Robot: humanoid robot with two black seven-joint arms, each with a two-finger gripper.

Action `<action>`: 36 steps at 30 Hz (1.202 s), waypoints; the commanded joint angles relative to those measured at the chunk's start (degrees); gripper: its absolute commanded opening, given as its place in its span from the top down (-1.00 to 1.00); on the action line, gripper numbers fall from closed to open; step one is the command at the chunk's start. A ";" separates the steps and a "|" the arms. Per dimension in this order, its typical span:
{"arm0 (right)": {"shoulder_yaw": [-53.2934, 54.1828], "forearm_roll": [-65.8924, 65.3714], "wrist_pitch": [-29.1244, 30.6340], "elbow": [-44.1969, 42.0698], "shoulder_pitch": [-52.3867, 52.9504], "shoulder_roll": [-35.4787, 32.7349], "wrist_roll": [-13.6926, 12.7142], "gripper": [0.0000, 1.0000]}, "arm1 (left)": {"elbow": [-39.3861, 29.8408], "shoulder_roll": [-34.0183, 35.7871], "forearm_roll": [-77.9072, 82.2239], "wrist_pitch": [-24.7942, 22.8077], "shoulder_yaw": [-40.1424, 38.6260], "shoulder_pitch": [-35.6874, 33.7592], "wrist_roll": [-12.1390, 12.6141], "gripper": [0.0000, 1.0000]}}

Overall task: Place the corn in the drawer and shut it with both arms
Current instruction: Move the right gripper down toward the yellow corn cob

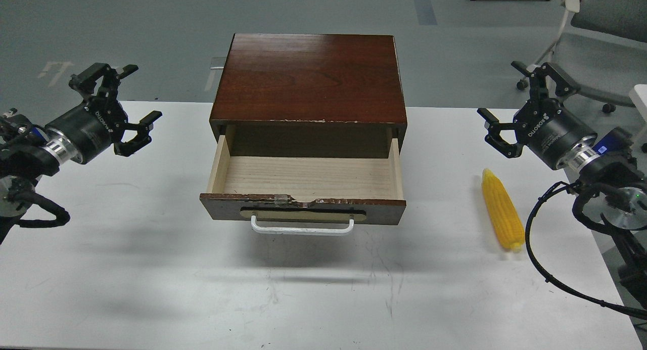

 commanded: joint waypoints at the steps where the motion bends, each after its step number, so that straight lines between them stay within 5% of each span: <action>1: -0.19 -1.72 -0.04 -0.07 0.05 0.34 0.00 -1.00 | -0.19 0.55 -0.24 0.01 -0.70 0.22 -0.46 -0.96; 24: -0.37 -3.93 -0.12 -1.47 1.81 0.43 0.18 -1.00 | 0.52 0.64 -0.15 0.01 -0.17 1.01 -0.28 -0.96; 36: -3.89 -3.67 0.23 -4.38 6.91 -6.33 0.00 -1.00 | 0.52 0.81 -0.06 0.01 -0.09 1.10 -0.55 -0.96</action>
